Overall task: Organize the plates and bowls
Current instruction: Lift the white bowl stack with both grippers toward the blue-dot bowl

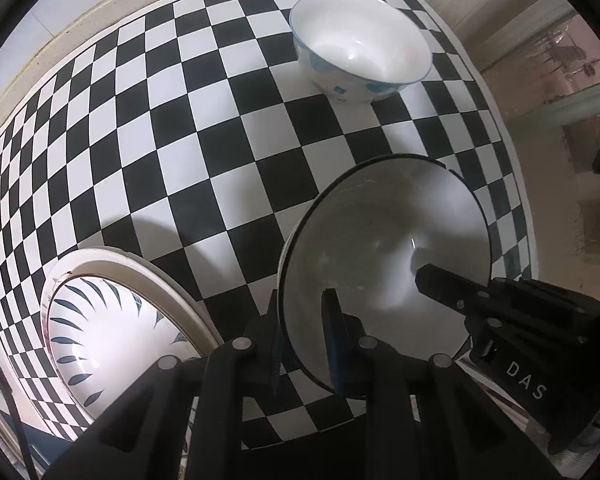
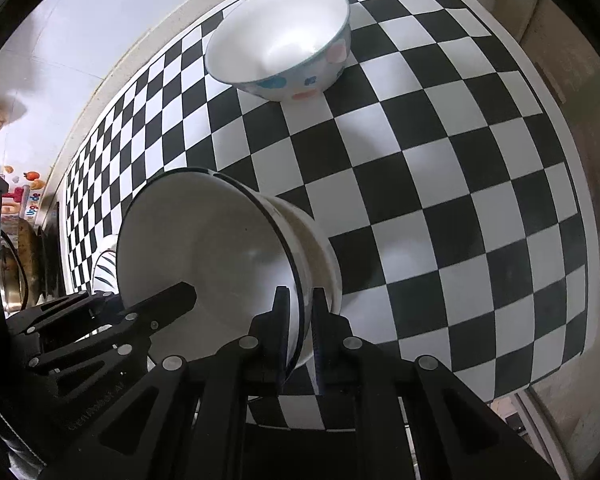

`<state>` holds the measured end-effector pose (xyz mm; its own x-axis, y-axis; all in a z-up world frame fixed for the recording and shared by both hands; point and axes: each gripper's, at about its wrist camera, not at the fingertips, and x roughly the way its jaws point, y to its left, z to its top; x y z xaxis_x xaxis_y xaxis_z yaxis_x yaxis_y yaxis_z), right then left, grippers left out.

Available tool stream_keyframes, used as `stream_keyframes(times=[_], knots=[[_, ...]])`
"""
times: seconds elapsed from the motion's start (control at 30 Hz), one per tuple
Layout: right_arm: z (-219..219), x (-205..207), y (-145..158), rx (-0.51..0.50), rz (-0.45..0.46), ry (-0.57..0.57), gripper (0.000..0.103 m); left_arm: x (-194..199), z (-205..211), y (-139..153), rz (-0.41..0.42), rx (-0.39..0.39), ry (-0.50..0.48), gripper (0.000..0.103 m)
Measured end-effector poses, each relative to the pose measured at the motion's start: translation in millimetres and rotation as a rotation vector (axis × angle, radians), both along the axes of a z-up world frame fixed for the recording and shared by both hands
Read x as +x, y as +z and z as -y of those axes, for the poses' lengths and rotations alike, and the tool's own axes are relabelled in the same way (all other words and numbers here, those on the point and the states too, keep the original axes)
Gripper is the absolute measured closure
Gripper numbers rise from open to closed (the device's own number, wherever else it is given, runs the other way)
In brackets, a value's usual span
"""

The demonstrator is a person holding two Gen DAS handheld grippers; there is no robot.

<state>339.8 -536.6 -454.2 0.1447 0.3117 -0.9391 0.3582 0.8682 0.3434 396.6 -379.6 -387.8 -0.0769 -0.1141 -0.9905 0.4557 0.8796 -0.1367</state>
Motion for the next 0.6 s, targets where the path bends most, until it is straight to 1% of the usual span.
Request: stream_keyframes(times=[0.23,0.37,0.53,0.6], knots=[[-6,8,-6,-0.01,-0.026,0.033,0.091,1,6,-3,0.018,0.017,0.003,0.087],[-7,10,-8,-0.011,-0.036,0.038,0.091,-2,9,-5,0.028,0.045,-0.005,0.087],[-7,14,-7,-0.022,-0.047,0.044,0.091,-2,8,-16,-0.014,0.044,0.012,0.087],[-7,15,-6,-0.028,-0.05,0.049,0.091,-3,8,-18,-0.015,0.046,0.01,0.087]])
